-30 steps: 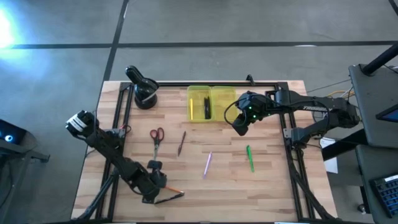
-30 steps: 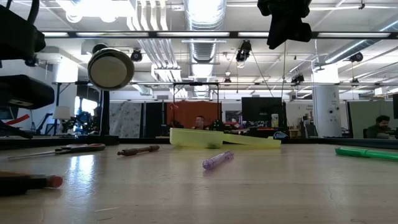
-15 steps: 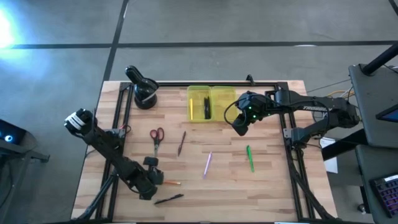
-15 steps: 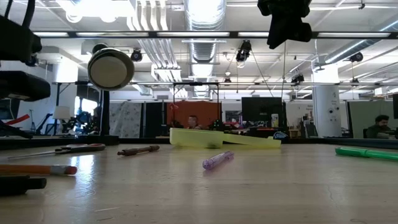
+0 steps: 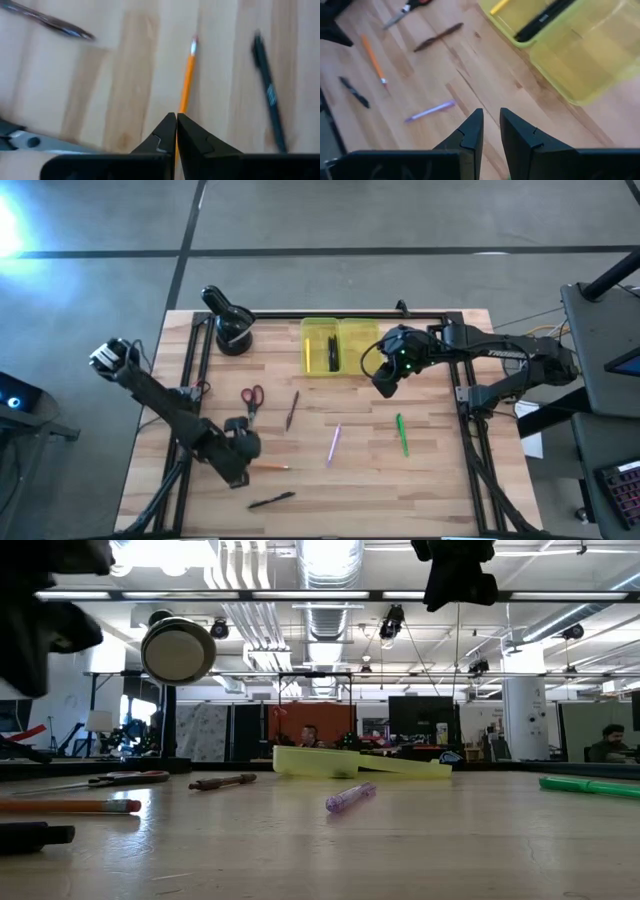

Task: Pick & place school supplies into a supply box
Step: Put the orange pencil into the yellow supply box

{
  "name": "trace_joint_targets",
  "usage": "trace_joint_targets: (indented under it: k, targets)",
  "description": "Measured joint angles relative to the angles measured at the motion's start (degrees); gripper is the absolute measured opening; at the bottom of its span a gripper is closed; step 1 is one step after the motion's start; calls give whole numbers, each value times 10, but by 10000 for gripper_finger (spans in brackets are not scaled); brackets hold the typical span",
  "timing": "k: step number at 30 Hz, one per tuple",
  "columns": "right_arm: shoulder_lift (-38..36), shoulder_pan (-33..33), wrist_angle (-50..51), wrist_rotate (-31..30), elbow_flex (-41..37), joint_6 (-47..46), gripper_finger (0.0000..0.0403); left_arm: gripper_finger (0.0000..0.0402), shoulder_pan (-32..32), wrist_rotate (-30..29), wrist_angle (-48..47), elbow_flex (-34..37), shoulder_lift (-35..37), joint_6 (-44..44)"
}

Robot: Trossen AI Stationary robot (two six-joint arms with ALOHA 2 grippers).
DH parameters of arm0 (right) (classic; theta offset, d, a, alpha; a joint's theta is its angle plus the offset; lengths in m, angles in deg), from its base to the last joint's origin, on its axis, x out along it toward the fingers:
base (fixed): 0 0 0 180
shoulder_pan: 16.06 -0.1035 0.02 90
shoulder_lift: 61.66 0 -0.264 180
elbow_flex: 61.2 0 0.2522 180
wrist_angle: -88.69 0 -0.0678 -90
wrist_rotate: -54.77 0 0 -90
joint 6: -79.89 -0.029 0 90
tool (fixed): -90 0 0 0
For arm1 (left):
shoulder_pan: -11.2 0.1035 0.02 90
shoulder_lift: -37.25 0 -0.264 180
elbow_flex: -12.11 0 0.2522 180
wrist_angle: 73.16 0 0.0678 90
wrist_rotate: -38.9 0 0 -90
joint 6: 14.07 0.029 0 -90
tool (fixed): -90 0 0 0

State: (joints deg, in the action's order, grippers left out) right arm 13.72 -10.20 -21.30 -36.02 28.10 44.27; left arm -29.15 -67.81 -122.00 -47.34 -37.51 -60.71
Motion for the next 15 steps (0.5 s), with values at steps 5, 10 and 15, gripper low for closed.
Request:
trace_joint_targets:
  k: [5,10,15]
  targets:
    - [-2,0,-28,16,1,5,56,1,36,-11,2,0,43,-26]
    - [-7,0,-48,38,2,13,56,0,49,-13,3,-3,63,1]
    - [-10,0,-50,43,9,24,56,0,37,15,4,-2,51,73]
